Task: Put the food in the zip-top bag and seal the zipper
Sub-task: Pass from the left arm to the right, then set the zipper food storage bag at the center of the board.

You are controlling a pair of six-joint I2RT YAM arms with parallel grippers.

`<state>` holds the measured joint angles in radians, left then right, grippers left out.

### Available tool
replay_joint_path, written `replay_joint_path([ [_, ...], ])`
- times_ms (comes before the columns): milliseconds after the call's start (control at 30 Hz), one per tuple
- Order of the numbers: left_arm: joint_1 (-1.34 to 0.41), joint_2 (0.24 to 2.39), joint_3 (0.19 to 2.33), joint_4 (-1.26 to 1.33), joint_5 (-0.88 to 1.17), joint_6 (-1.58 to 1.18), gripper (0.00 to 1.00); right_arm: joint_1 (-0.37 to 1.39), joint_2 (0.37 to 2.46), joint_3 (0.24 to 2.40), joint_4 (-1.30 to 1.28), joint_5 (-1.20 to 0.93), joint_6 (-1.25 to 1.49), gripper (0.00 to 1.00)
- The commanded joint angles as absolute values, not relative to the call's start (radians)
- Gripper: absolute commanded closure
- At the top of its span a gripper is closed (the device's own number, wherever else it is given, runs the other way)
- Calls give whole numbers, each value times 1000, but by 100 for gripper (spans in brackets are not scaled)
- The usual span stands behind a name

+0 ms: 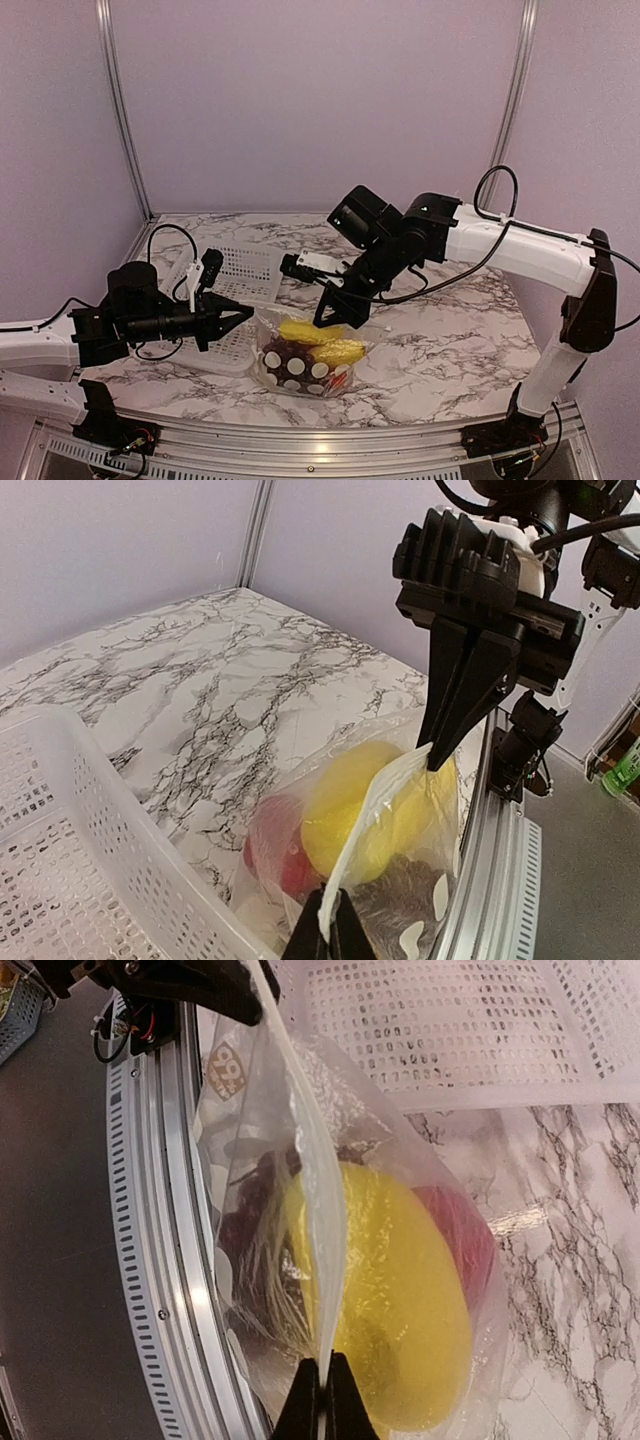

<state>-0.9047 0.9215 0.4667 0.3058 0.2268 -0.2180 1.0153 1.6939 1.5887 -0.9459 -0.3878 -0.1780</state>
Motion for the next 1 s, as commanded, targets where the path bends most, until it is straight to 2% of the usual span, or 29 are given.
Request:
replay_joint_path([
  [0, -902, 930, 531, 290, 174, -221, 81, 985, 1668, 1627, -929, -311, -168, 100],
  [67, -901, 939, 554, 256, 138, -229, 56, 954, 1647, 1629, -929, -263, -158, 100],
  [133, -901, 945, 571, 232, 104, -241, 7, 915, 1610, 1629, -930, -193, -146, 100],
  [167, -901, 950, 577, 220, 80, -256, 2, 898, 1596, 1629, -930, -126, -131, 100],
  [333, -901, 989, 621, 134, -56, -387, 1, 808, 1522, 1617, -886, 89, -71, 100],
  [467, -900, 1039, 660, 93, 38, -397, 1, 781, 1509, 1625, -837, 168, -90, 100],
  [600, -899, 1091, 712, 38, 34, -428, 1, 781, 1536, 1581, -795, 106, -108, 100],
  [767, -898, 1116, 762, -21, 9, -428, 1, 782, 1572, 1400, -681, -57, -47, 100],
  [800, -898, 1110, 774, -40, -10, -424, 1, 785, 1584, 1373, -665, -93, -26, 99],
  [967, -898, 1037, 800, -113, -126, -399, 1, 785, 1616, 1393, -692, -189, 39, 72],
])
